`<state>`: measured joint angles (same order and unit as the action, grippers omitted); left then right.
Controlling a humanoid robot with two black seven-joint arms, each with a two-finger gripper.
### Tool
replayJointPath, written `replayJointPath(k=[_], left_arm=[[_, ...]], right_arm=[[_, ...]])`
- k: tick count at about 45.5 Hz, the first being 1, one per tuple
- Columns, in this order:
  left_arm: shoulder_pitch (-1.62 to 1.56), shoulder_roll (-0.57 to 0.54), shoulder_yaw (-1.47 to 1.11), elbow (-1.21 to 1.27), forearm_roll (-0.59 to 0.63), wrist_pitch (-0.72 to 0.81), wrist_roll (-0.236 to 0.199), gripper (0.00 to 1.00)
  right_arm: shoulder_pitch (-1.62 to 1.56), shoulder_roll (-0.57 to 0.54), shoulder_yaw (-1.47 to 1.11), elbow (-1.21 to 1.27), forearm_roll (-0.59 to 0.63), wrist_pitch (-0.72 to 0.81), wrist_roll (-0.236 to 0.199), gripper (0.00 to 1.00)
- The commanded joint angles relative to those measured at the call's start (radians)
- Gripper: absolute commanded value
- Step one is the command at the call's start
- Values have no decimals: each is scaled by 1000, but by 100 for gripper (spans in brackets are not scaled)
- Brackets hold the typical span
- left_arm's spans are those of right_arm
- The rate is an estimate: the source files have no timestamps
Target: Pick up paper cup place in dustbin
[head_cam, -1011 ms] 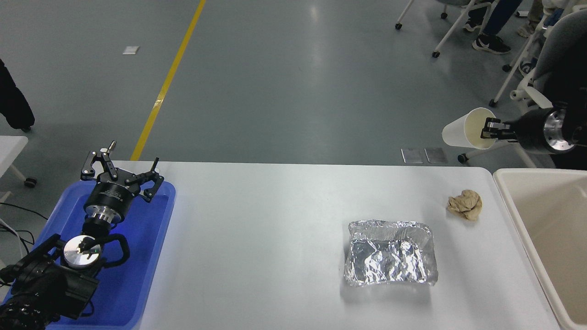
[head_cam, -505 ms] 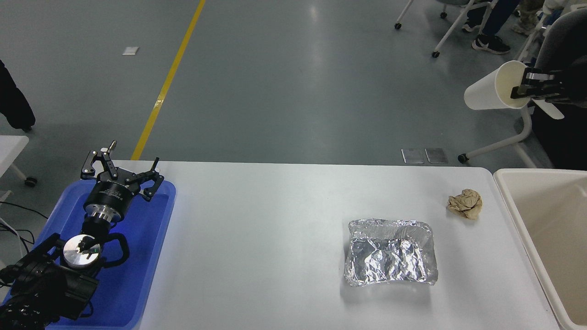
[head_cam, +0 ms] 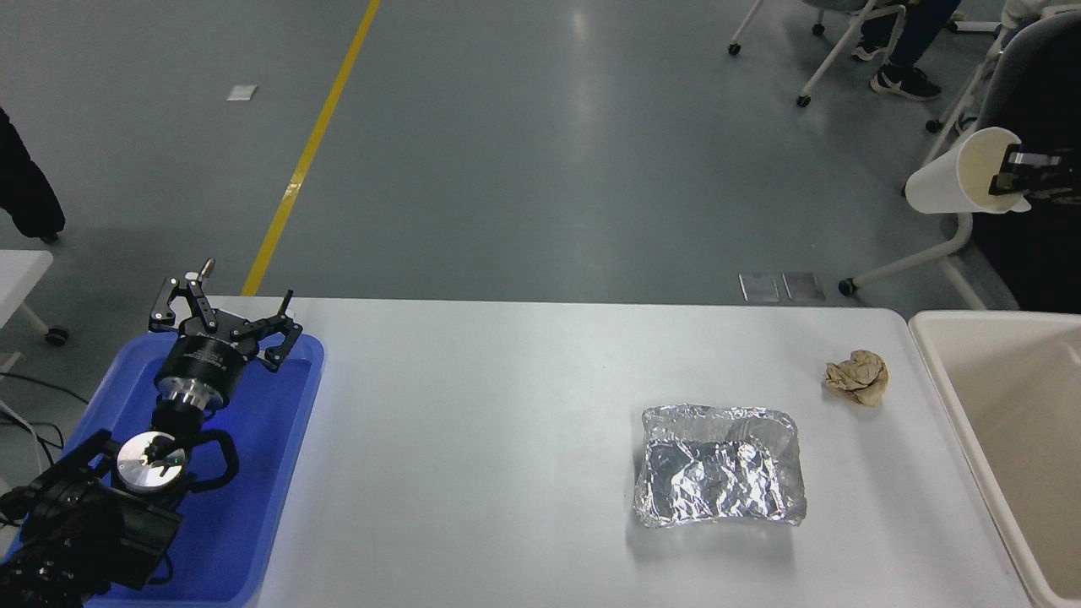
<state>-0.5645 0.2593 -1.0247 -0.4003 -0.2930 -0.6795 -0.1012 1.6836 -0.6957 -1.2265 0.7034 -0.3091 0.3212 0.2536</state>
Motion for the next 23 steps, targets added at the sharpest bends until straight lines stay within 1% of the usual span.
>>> replayJointPath(k=[1, 7, 14, 17, 23], left_arm=[[0, 0, 0, 0, 0, 0, 0, 100], [0, 0, 0, 0, 0, 0, 0, 100], [0, 0, -2, 0, 0, 0, 0, 100], [0, 0, -2, 0, 0, 0, 0, 100], [0, 0, -2, 0, 0, 0, 0, 100]], right_arm=[[-333, 2, 36, -317, 67, -31, -50, 0], [-516, 8, 123, -467, 74, -79, -97, 0], [-682, 34, 287, -564, 74, -139, -174, 0], [-746, 50, 350, -587, 74, -168, -188, 0], [-855, 84, 461, -622, 74, -223, -195, 0]])
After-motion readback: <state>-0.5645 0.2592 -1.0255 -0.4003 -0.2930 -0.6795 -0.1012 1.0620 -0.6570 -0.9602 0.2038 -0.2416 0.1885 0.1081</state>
